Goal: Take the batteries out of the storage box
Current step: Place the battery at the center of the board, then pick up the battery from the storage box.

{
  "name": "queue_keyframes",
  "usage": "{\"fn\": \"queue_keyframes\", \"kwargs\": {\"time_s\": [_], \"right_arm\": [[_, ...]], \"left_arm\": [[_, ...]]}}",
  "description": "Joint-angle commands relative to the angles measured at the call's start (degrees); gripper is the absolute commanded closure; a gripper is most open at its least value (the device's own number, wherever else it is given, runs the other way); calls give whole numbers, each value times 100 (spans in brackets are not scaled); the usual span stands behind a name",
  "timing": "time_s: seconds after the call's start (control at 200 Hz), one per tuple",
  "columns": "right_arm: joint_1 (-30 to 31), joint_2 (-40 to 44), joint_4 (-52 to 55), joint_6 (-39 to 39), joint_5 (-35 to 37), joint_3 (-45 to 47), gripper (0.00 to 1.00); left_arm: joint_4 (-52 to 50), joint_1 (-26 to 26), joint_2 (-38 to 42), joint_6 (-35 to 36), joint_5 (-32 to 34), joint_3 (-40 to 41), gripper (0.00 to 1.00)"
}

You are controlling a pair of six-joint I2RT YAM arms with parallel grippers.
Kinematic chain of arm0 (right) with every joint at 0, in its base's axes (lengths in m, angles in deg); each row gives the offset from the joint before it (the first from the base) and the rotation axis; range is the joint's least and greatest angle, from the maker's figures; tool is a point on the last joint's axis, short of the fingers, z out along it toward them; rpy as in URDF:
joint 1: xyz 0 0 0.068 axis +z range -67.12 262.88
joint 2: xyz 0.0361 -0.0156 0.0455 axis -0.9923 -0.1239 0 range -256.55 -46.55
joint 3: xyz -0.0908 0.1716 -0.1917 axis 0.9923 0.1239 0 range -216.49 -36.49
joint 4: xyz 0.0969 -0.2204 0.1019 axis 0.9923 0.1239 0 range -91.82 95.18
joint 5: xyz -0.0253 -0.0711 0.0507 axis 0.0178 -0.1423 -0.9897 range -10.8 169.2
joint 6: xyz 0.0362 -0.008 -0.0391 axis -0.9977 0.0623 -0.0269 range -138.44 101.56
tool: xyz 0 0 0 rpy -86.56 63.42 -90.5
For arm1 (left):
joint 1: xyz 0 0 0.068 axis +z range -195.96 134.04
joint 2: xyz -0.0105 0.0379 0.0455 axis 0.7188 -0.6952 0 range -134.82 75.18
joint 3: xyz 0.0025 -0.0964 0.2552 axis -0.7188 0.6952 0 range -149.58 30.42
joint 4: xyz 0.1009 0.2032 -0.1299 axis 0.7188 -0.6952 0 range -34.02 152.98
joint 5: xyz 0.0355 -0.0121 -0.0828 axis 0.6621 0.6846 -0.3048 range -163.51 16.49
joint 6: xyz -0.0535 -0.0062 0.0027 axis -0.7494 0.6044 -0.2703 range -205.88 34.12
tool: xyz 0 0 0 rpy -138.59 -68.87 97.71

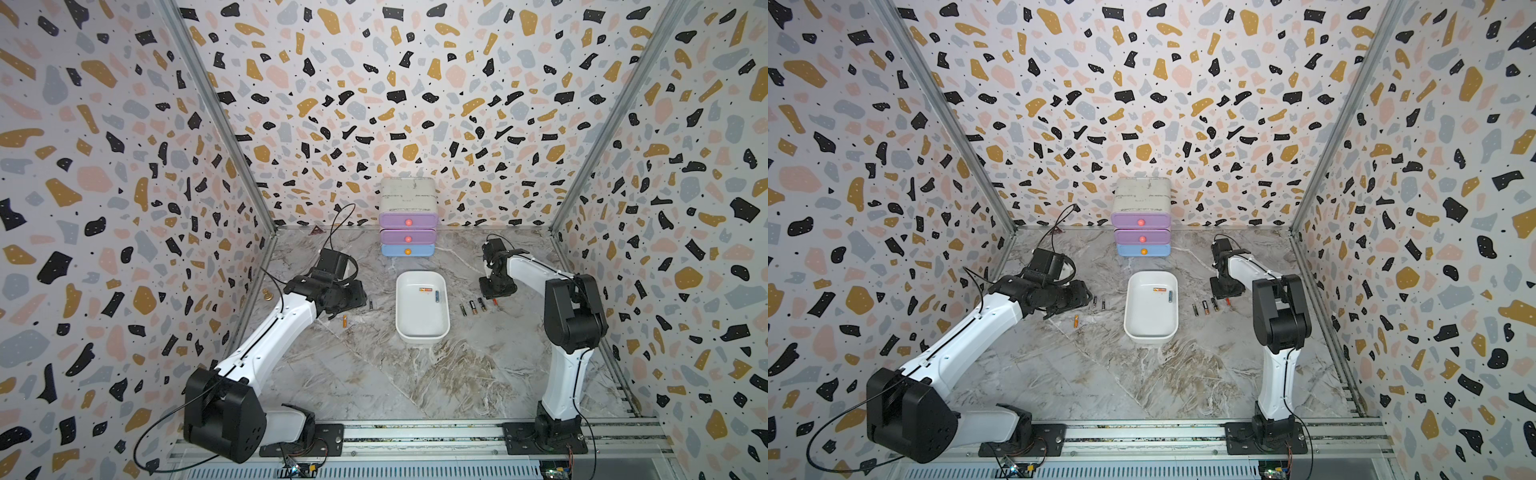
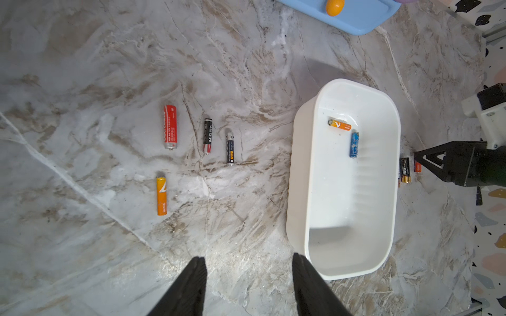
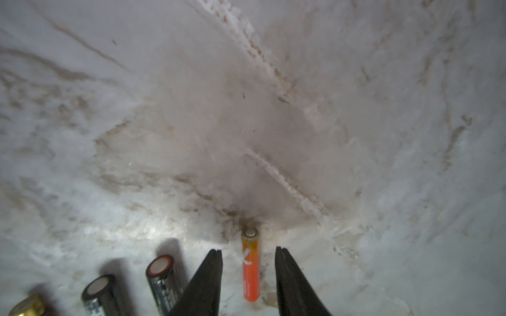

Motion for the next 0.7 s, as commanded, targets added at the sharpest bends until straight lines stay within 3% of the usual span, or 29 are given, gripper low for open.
{"fn": "queue_keyframes", "kwargs": {"time_s": [0.0, 0.095, 0.25, 0.426, 0.566, 0.696], "right_arm": [[42, 763, 515, -142, -311, -297, 61], [341, 1260, 636, -306, -593, -288, 61], [1618, 1554, 820, -535, -361, -312, 59], [2442, 859, 859, -744, -94, -769, 55], [2660, 134, 1124, -667, 360, -1482, 53], [2675, -371, 869, -385, 336, -1723, 51]], "left_arm": [[2, -8, 129, -1, 93, 5, 46], [103, -8, 117, -55, 100, 76, 46], [266, -3, 27, -82, 25, 161, 46], [388, -8, 103, -107, -54, 179, 46], [321, -6, 189, -38, -54, 182, 46], [351, -8, 257, -20, -99, 275, 45]]}}
